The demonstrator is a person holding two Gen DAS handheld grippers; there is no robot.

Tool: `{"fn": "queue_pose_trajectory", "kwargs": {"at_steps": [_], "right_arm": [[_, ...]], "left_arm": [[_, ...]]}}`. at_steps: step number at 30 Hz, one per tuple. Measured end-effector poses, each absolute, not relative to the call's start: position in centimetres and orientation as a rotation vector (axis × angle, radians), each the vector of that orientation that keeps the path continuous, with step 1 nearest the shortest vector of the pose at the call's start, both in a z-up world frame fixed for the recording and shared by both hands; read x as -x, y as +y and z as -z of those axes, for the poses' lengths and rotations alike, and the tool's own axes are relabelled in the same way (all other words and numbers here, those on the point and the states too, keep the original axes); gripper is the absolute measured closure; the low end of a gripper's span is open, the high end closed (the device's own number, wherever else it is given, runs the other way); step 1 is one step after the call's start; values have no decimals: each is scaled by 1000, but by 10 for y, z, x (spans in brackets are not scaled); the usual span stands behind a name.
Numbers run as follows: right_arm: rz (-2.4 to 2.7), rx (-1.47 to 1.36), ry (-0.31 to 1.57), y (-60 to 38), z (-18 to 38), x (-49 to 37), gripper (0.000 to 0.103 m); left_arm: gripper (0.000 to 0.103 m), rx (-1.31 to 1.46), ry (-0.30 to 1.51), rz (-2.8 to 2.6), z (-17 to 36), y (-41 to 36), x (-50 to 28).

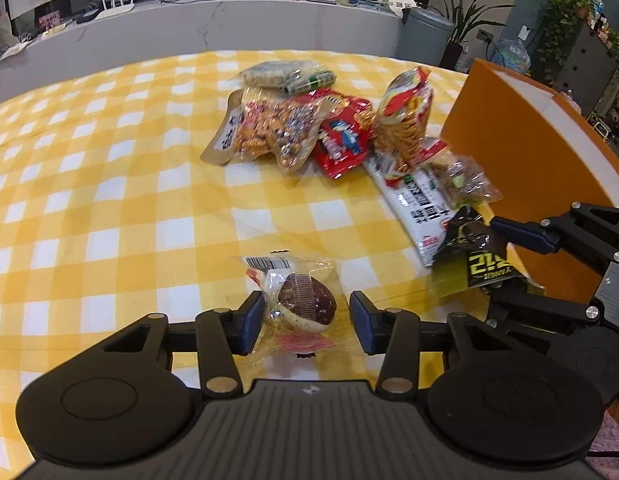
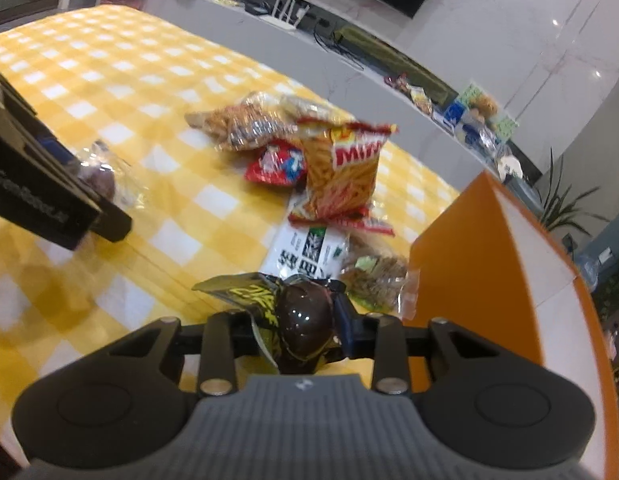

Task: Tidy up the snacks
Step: 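Grasp the dark wrapped snack with the right tool while the left tool grasps the clear-wrapped cake, then carry both snacks over the orange box and open both tools to drop them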

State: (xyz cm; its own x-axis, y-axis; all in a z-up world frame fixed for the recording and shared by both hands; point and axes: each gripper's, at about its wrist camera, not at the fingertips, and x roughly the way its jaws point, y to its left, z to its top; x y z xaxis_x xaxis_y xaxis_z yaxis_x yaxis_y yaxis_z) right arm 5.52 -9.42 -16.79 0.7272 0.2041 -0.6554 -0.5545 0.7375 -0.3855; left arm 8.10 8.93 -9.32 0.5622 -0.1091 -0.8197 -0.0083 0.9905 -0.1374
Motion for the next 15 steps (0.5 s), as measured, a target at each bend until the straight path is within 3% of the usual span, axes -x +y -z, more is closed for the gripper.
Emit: {"fn": "queue_pose_trajectory", "kwargs": {"at_steps": [15], "right_arm": [[-630, 364, 815, -136, 68, -70, 71]], "left_arm": [[50, 118, 1015, 198, 14, 50, -75]]}}
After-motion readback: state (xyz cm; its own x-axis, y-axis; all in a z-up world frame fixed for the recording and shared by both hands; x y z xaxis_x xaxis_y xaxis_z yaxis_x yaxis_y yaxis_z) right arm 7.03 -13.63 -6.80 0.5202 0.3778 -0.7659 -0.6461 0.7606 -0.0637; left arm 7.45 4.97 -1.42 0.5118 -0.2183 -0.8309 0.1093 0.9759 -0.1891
